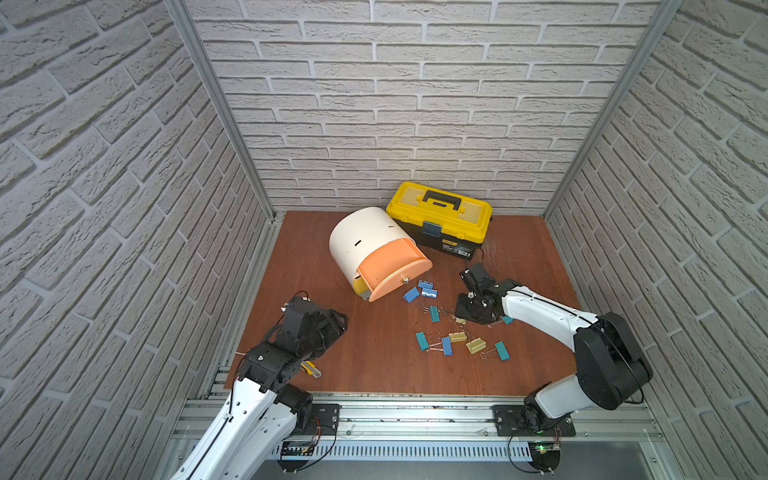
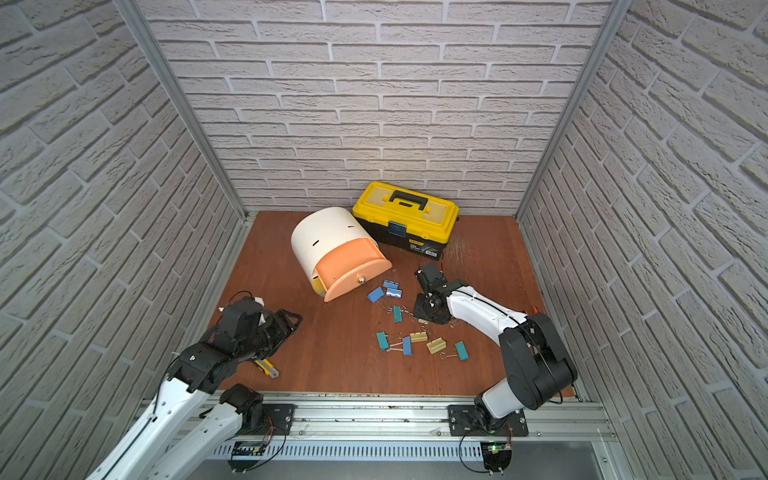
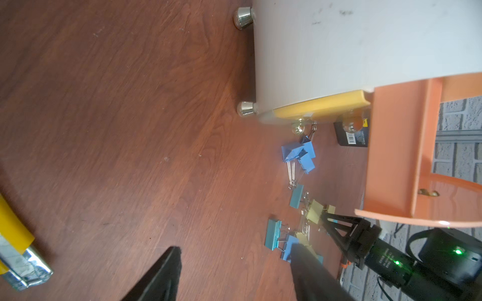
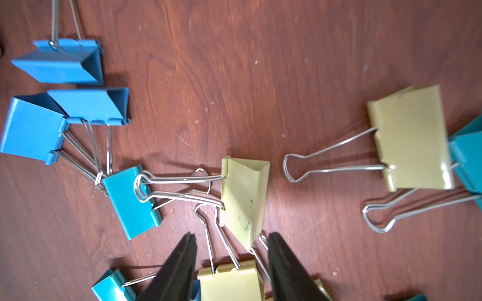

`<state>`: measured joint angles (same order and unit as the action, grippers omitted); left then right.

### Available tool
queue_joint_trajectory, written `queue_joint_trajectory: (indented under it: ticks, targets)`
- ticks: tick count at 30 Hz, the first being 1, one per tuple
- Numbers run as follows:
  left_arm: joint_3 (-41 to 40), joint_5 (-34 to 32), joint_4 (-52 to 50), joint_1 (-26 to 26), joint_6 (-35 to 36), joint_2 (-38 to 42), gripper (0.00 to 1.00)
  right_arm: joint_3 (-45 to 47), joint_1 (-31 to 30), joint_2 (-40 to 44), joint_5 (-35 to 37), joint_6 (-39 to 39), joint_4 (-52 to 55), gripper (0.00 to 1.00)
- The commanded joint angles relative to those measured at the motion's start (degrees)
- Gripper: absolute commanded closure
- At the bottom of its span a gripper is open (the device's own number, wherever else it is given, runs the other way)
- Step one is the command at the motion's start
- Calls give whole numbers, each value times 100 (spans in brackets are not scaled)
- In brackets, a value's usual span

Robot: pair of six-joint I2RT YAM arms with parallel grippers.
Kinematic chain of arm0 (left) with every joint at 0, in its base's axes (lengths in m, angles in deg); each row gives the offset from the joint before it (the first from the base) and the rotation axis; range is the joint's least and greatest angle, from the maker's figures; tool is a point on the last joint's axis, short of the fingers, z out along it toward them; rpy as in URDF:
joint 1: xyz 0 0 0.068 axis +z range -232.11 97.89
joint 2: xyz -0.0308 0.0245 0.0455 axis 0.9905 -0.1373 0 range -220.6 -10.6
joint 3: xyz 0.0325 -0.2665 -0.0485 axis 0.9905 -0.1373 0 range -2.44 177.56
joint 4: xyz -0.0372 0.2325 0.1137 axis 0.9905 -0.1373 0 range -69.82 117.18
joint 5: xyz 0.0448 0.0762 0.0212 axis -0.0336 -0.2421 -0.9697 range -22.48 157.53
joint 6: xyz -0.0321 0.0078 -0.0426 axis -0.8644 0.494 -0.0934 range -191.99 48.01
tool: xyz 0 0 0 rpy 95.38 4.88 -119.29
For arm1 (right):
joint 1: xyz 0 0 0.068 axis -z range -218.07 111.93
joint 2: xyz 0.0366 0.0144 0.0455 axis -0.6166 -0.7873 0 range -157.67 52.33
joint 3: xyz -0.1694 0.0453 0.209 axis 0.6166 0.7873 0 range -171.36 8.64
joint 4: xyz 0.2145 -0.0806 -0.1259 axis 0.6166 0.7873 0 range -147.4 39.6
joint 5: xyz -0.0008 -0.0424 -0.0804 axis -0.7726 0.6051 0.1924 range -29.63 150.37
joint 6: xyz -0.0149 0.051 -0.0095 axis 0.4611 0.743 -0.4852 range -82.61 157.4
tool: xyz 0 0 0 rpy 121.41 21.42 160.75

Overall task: Put the binder clips in the drawer according to color
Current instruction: Pick up the binder clip at the center of the board.

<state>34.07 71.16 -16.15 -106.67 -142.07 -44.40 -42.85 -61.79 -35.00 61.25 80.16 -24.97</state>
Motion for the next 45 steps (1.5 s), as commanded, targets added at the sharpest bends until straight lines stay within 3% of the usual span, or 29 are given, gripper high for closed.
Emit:
queue_joint_trajectory:
  ticks: [1, 17, 24, 29, 35, 45]
  targets:
    - [29, -79, 46, -40, 56, 75, 29, 131, 26, -226, -299, 10, -325, 50]
    - [-83, -109, 87, -42, -66, 111, 30, -43, -334, -688, -1125, 15, -1208, 46]
    - [-74, -144, 98, -42, -84, 114, 30, -55, -332, -230, -803, -517, -621, 44]
    - [-83, -154, 142, -41, -80, 85, 30, -45, -334, 45, -545, -1021, -219, 35]
    - [-61, -117, 239, -40, -50, -48, 29, -241, -327, -94, -169, -1657, 36, 29]
    - [-48, -122, 197, -40, -49, -56, 29, -551, -330, -518, 173, -2486, 170, 26]
